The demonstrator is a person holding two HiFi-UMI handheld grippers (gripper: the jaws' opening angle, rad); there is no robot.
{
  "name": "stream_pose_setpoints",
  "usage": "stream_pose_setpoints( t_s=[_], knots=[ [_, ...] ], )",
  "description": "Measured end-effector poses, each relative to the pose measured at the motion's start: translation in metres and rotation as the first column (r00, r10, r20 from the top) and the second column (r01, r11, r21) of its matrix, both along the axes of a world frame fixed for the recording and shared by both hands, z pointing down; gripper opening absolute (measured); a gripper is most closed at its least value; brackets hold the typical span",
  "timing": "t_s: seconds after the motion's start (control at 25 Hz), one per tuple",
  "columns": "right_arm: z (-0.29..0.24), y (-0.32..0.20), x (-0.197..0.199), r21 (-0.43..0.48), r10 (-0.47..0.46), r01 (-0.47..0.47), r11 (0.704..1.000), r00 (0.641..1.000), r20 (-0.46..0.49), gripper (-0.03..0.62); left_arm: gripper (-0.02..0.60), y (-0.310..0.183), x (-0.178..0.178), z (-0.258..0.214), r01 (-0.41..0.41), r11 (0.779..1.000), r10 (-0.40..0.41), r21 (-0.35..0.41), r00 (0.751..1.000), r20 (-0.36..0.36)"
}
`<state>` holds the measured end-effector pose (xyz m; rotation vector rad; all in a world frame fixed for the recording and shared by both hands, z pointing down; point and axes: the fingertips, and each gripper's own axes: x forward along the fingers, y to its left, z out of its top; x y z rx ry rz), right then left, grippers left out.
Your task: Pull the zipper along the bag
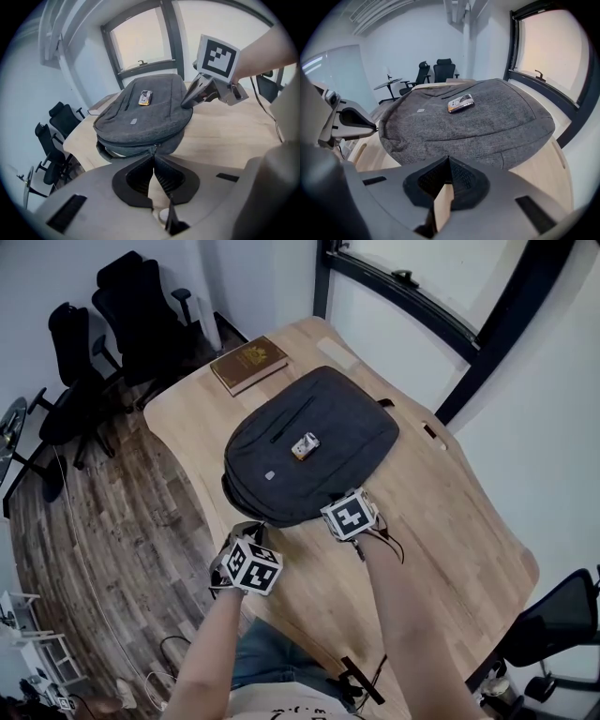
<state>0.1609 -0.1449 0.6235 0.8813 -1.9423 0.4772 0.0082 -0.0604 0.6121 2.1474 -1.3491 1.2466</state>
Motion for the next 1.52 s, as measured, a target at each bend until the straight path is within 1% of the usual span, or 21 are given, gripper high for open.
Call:
stream_pose_setpoints(
  t_s=[0.08,0.2,0.28,0.32,0.4,0.48,0.52,0.64,0.72,0.76,0.8,0.84,0.92,1.0,1.08,1.16,1.24,1.32,1.4,1.44,1.52],
  knots=[
    [0.000,0.001,0.000,0.008,-0.018,0.018,1.000,1.000,-0.013,0.052,0.018,-0.005,-0.016,0.001,0.008,1.000,-0.008,0.009,1.000,0.020],
    [0.000,0.000,0.001,0.010,-0.022,0.023,1.000,1.000,-0.019,0.052,0.020,-0.017,-0.039,0.002,0.031,0.999,-0.031,0.008,1.000,0.001],
    [-0.002,-0.002,0.002,0.003,-0.013,0.013,1.000,1.000,-0.012,0.052,0.020,-0.024,-0.047,0.003,0.016,1.000,-0.016,0.003,1.000,-0.010],
    [-0.003,-0.002,0.002,-0.005,-0.009,0.009,1.000,1.000,-0.010,0.052,0.020,-0.025,-0.048,0.004,0.002,1.000,-0.003,-0.008,0.999,-0.035],
    [-0.005,-0.001,0.002,-0.009,0.005,-0.005,1.000,1.000,-0.016,0.052,0.018,-0.023,-0.046,0.004,-0.037,0.998,0.032,-0.042,0.992,-0.121],
    [-0.008,0.000,0.005,0.014,0.021,-0.021,1.000,1.000,-0.022,0.052,0.018,-0.019,-0.042,0.002,-0.082,0.994,0.068,-0.065,0.978,-0.199],
    [-0.010,0.001,0.006,0.030,0.029,-0.028,0.999,0.999,-0.021,0.052,0.018,-0.019,-0.041,0.002,-0.106,0.992,0.088,-0.068,0.971,-0.223],
    [-0.024,0.007,0.004,0.071,0.059,-0.058,0.996,0.998,-0.014,0.054,0.018,-0.020,-0.042,0.002,-0.168,0.983,0.146,-0.070,0.957,-0.250],
    [-0.040,0.011,-0.006,0.105,0.072,-0.073,0.992,0.997,0.018,0.054,0.018,-0.020,-0.040,0.001,-0.198,0.977,0.170,-0.079,0.946,-0.275],
    [-0.048,0.015,-0.014,0.117,0.069,-0.073,0.990,0.997,0.039,0.064,0.018,-0.020,-0.039,0.001,-0.215,0.973,0.183,-0.084,0.940,-0.286],
    [-0.055,0.020,-0.024,0.126,0.059,-0.066,0.990,0.997,0.056,0.121,0.018,-0.020,-0.038,0.001,-0.234,0.968,0.199,-0.088,0.935,-0.294],
    [-0.060,0.025,-0.035,0.132,0.045,-0.054,0.990,0.997,0.068,0.140,0.018,-0.020,-0.038,0.000,-0.254,0.963,0.216,-0.093,0.929,-0.300],
    [-0.066,0.034,-0.060,0.144,0.013,-0.025,0.989,0.996,0.085,0.143,0.018,-0.019,-0.039,0.000,-0.293,0.950,0.248,-0.106,0.917,-0.311],
    [-0.068,0.041,-0.084,0.141,-0.013,-0.002,0.990,0.995,0.103,0.161,0.018,-0.020,-0.039,0.001,-0.335,0.934,0.282,-0.124,0.903,-0.323],
    [-0.063,0.046,-0.104,0.123,-0.031,0.017,0.992,0.993,0.112,0.172,0.018,-0.020,-0.038,0.000,-0.377,0.915,0.313,-0.141,0.887,-0.340],
    [-0.054,0.051,-0.120,0.102,-0.059,0.049,0.994,0.994,0.096,0.176,0.018,-0.021,-0.036,-0.001,-0.413,0.899,0.340,-0.145,0.869,-0.360],
    [-0.044,0.056,-0.132,0.080,-0.097,0.093,0.993,0.994,0.051,0.176,0.018,-0.022,-0.035,-0.002,-0.440,0.888,0.364,-0.134,0.850,-0.380],
    [-0.034,0.059,-0.138,0.066,-0.131,0.132,0.989,0.991,-0.026,0.176,0.018,-0.024,-0.035,-0.001,-0.461,0.879,0.385,-0.123,0.838,-0.387],
    [-0.029,0.058,-0.137,0.083,-0.164,0.174,0.981,0.979,-0.119,0.139,0.018,-0.024,-0.038,-0.001,-0.486,0.866,0.416,-0.118,0.831,-0.368],
    [-0.027,0.058,-0.136,0.090,-0.173,0.188,0.978,0.973,-0.153,0.127,0.018,-0.023,-0.039,-0.001,-0.505,0.856,0.440,-0.116,0.827,-0.351],
    [-0.027,0.059,-0.134,0.081,-0.163,0.180,0.980,0.970,-0.180,0.117,0.018,-0.021,-0.041,-0.001,-0.546,0.830,0.490,-0.113,0.812,-0.317]
  ],
)
